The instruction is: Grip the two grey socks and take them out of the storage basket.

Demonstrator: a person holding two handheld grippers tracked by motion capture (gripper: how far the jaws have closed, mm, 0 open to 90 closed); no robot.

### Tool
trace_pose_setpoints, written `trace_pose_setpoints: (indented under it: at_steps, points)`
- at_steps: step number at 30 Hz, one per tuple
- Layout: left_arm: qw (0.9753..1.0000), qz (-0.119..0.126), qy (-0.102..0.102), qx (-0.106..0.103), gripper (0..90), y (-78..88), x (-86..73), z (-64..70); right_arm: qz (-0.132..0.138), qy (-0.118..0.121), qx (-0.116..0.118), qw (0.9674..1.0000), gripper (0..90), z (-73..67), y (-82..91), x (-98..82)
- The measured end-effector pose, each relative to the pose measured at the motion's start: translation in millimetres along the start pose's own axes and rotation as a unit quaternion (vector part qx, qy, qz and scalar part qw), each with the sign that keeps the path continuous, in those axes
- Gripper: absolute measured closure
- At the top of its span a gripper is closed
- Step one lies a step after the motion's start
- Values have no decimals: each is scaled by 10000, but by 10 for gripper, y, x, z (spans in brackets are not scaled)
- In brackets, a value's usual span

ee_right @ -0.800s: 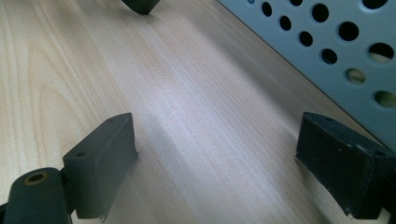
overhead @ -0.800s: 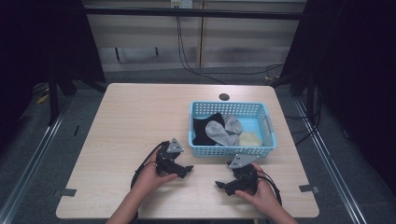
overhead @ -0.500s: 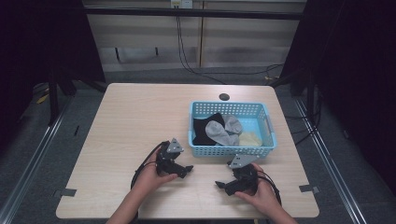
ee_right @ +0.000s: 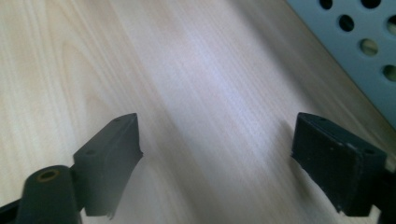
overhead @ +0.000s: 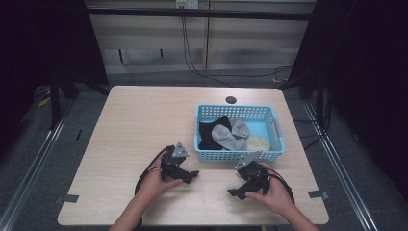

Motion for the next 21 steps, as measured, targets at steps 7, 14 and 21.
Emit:
trace_pose_setpoints:
  at_steps: [7, 14, 21]
  points:
    - [10000, 0, 1, 1, 93, 0, 0, 0, -795, 234, -30, 9966, 159, -23, 101, 44]
    - [10000, 1, 2, 7, 93, 0, 0, -1, -1153, 335, 14, 9928, 171, 9, 223, 105]
    - [10000, 1, 4, 6, 93, 0, 0, 0, -1385, 512, -64, 9890, 178, 48, 375, 178]
Point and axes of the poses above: each handheld gripper's, and its own axes: y roughly backward along the jaws, x roughly out of its top, z roughly to its right, the point moved 5 cm from there along -y, roughly forward along the jaws, and after that the axes turned 15 degrees about -z, right-handed, at the moved point
